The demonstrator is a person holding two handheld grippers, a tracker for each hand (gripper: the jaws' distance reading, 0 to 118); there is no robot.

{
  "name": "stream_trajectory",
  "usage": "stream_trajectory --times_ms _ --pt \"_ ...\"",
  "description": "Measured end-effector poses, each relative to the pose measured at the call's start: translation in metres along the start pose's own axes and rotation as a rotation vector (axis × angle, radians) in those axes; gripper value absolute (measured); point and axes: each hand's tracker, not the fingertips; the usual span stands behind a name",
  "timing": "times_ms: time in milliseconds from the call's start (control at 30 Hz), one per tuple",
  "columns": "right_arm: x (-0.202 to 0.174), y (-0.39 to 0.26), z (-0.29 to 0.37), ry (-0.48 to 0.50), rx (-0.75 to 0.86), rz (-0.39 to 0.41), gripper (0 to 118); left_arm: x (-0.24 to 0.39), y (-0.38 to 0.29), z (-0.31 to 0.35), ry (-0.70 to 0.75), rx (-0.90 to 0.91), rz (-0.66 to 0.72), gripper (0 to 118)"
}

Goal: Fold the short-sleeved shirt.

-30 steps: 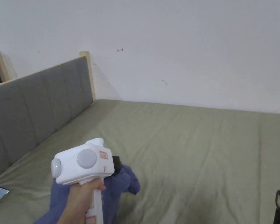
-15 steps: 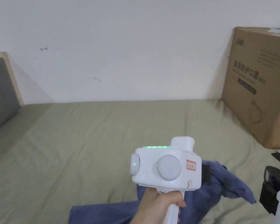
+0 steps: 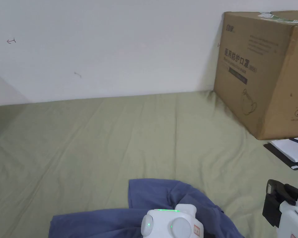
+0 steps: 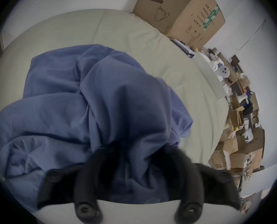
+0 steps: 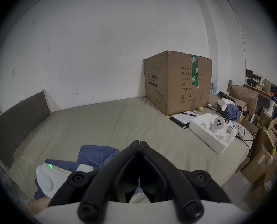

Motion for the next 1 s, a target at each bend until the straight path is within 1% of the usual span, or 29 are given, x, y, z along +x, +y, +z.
stream_trajectory --times_ms 33,67,167,200,267,300,333,367,400,433,467,533,567,633,667,733,767,800,833,867,900,933,1000 --pt "-0.001 0.001 -0.001 0.004 -0.003 -0.005 0 0.001 0.003 0.007 0.011 0.003 -0.017 96" --pt "-0.001 0.001 -0.001 0.01 -0.005 -0.011 0 0.003 0.005 0.016 0.017 0.02 -0.034 100" --pt "-0.008 0.003 0.0 0.033 -0.001 -0.009 0 -0.001 0.011 0.058 0.091 0.146 -0.087 100" --pt "-0.012 0.003 0.001 0.04 0.001 -0.005 0 -0.006 0.013 0.072 0.092 0.163 -0.057 100" --pt "-0.021 0.003 0.0 0.062 -0.002 0.006 0 -0.024 0.014 0.104 0.057 0.231 0.047 99" --pt "-0.026 0.003 -0.001 0.075 -0.006 0.011 0 -0.032 0.013 0.119 0.048 0.257 0.081 95" --pt "-0.031 0.001 -0.001 0.095 -0.01 0.019 0 -0.043 0.008 0.134 0.05 0.288 0.109 87" --pt "-0.037 -0.001 -0.002 0.114 -0.016 0.026 0 -0.057 0.004 0.146 0.077 0.314 0.105 68" --pt "-0.043 -0.003 -0.003 0.134 -0.025 0.034 0 -0.067 -0.001 0.156 0.127 0.327 0.109 34" --pt "-0.049 -0.005 -0.005 0.157 -0.036 0.042 0 -0.078 -0.008 0.164 0.203 0.326 0.107 12" --pt "-0.055 -0.008 -0.007 0.169 -0.046 0.045 0 -0.092 -0.016 0.168 0.276 0.327 0.107 6" --pt "-0.066 -0.014 -0.013 0.195 -0.07 0.053 0 -0.122 -0.03 0.173 0.352 0.307 0.134 0" --pt "-0.072 -0.017 -0.016 0.206 -0.083 0.054 0 -0.14 -0.037 0.176 0.369 0.292 0.179 0" --pt "-0.08 -0.023 -0.023 0.228 -0.108 0.061 0 -0.174 -0.047 0.178 0.355 0.296 0.293 0" --pt "-0.085 -0.025 -0.027 0.234 -0.119 0.066 0 -0.19 -0.05 0.179 0.351 0.294 0.328 0" --pt "-0.092 -0.029 -0.034 0.246 -0.141 0.082 0 -0.211 -0.048 0.18 0.382 0.291 0.332 0" --pt "-0.095 -0.031 -0.038 0.248 -0.147 0.088 0 -0.218 -0.044 0.179 0.432 0.278 0.344 0" --pt "-0.096 -0.032 -0.042 0.247 -0.154 0.091 0 -0.226 -0.038 0.178 0.473 0.264 0.341 20" --pt "-0.098 -0.033 -0.047 0.247 -0.167 0.095 0 -0.236 -0.029 0.176 0.484 0.244 0.325 52" --pt "-0.098 -0.034 -0.05 0.25 -0.174 0.097 0 -0.247 -0.02 0.173 0.466 0.241 0.322 87" --pt "-0.098 -0.035 -0.053 0.251 -0.181 0.099 0 -0.252 -0.012 0.168 0.457 0.228 0.317 114" --pt "-0.098 -0.036 -0.056 0.251 -0.189 0.103 0 -0.261 -0.002 0.163 0.45 0.204 0.317 116" --pt "-0.095 -0.039 -0.062 0.24 -0.2 0.11 0 -0.271 0.011 0.159 0.452 0.238 0.33 115"
